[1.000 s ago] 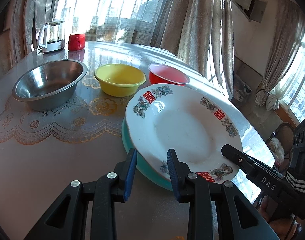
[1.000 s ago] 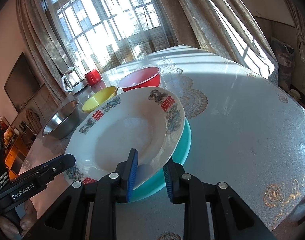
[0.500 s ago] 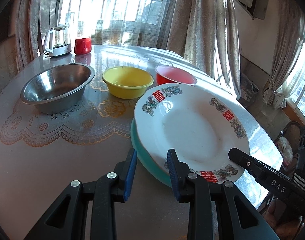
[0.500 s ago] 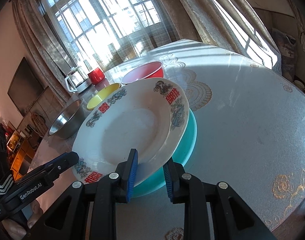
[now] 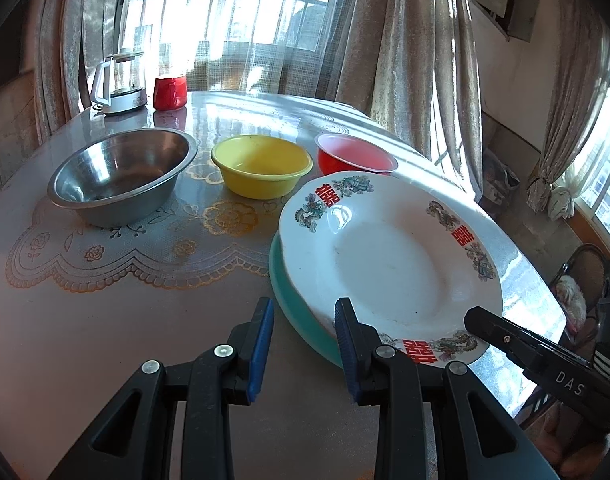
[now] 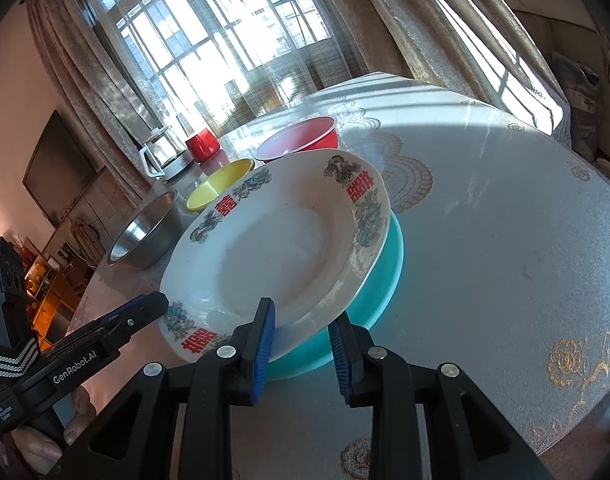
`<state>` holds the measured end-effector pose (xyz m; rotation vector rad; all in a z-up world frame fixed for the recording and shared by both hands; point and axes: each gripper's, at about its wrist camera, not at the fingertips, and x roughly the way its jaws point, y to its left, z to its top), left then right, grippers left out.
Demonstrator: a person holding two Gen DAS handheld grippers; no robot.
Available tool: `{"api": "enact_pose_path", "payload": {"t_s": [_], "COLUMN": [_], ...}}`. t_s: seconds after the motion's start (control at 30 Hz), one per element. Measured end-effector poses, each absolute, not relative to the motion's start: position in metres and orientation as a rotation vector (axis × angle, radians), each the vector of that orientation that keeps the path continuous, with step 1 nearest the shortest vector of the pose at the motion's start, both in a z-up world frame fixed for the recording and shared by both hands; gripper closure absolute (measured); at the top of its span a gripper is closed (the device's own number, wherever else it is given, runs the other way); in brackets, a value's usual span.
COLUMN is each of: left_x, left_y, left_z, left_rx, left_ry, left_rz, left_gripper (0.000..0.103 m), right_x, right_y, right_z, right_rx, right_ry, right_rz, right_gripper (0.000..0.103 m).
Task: Organize plates and bowls
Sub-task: 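Lower the large plate onto the rose plate and open the right gripper, then move the right gripper to the rim of the stainless steel bowl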
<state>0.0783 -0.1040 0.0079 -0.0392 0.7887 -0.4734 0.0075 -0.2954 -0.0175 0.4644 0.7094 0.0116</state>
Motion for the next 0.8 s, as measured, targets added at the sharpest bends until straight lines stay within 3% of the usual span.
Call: {"api": "enact_pose_path", "payload": {"t_s": [0.23,0.8], "left_x": [0.077,0.078], "left_y": [-0.091,-0.032], "left_z": [0.006,0.009], "left_rx": [-0.034,-0.049], "left_ry": [0.796,0.768], "left_rz": [-0.431,-0.277], "left_gripper": [0.071,0.070], "right_x": [-0.004,0.007], "right_y": [-0.288,-0.212], "right_z": [-0.012,-0.015], "right_rx": [0.421,0.250], "right_ry": [0.722,0.811], "right_rz": [0.078,0.343], "right_gripper": [0.068,0.067]}}
